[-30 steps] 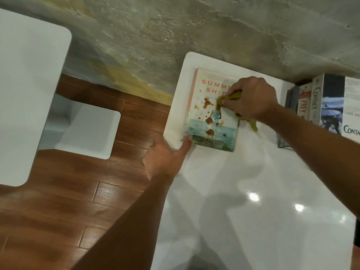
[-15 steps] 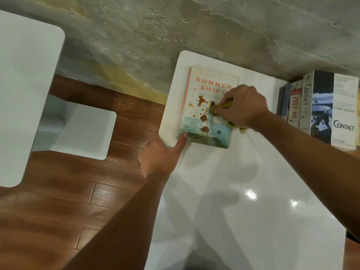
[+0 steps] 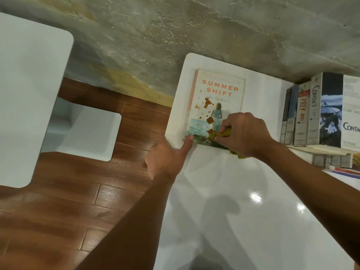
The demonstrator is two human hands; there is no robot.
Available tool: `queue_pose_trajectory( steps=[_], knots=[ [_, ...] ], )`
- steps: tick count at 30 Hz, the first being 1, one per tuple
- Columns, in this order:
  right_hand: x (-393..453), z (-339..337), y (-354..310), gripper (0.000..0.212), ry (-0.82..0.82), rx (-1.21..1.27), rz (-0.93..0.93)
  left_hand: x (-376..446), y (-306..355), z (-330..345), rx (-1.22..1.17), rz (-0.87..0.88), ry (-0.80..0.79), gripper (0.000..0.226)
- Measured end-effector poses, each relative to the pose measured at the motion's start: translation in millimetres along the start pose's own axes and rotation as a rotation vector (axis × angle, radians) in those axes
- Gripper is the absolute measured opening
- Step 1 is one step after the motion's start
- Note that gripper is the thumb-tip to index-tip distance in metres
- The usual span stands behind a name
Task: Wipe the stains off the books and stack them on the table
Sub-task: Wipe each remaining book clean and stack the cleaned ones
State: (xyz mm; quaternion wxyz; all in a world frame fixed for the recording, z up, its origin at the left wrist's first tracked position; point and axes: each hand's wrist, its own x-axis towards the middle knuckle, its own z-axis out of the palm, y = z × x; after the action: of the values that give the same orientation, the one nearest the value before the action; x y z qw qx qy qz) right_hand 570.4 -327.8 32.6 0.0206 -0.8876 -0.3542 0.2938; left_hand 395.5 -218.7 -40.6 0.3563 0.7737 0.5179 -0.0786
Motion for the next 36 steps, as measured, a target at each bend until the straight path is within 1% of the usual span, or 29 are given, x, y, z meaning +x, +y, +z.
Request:
queue_pose_trajectory(
  steps=[5,7,8,11,12,16,19,21,27,30,33,34,36],
  knots=[
    [12,13,-29,0.023,0.136,0.048,0.053,2,2,-3,-0.012,0.005,-0.001,0.076],
    [8,15,-28,0.022,0.144,0.046,0.058,0,2,-2,-0.018,0.007,0.009,0.074],
    [4,16,-24,0.021,0.133,0.039,0.052,-1,2,-1,-0.017,0.005,0.012,0.075],
    [-5,14,-14,0.021,0.109,0.005,0.022,0,2,-1,-0.011,-0.011,0.012,0.091],
    [-3,14,-17,0.021,0.114,0.005,0.011,1,2,-2,-0.006,-0.017,0.013,0.092],
    [4,21,-39,0.020,0.134,0.053,-0.050,2,1,-3,-0.007,-0.022,-0.008,0.080],
    [-6,17,-25,0.020,0.095,0.007,-0.038,1,1,-2,-0.006,-0.011,-0.014,0.081],
    [-8,16,-16,0.021,0.085,-0.006,-0.027,1,2,-3,-0.013,-0.014,-0.027,0.079],
    [-1,27,-46,0.021,0.165,0.069,-0.021,-1,-1,-3,-0.027,-0.001,-0.030,0.075],
    [0,22,-29,0.021,0.157,0.051,0.021,1,0,-4,-0.034,0.007,-0.040,0.073],
    [6,16,-13,0.025,0.236,0.067,0.096,2,0,-6,-0.041,-0.001,-0.055,0.073],
    [6,16,-12,0.025,0.242,0.056,0.087,3,0,-6,-0.038,-0.001,-0.053,0.073],
    [2,17,-12,0.025,0.194,0.010,-0.004,3,0,-7,-0.027,0.000,-0.053,0.072]
  ],
)
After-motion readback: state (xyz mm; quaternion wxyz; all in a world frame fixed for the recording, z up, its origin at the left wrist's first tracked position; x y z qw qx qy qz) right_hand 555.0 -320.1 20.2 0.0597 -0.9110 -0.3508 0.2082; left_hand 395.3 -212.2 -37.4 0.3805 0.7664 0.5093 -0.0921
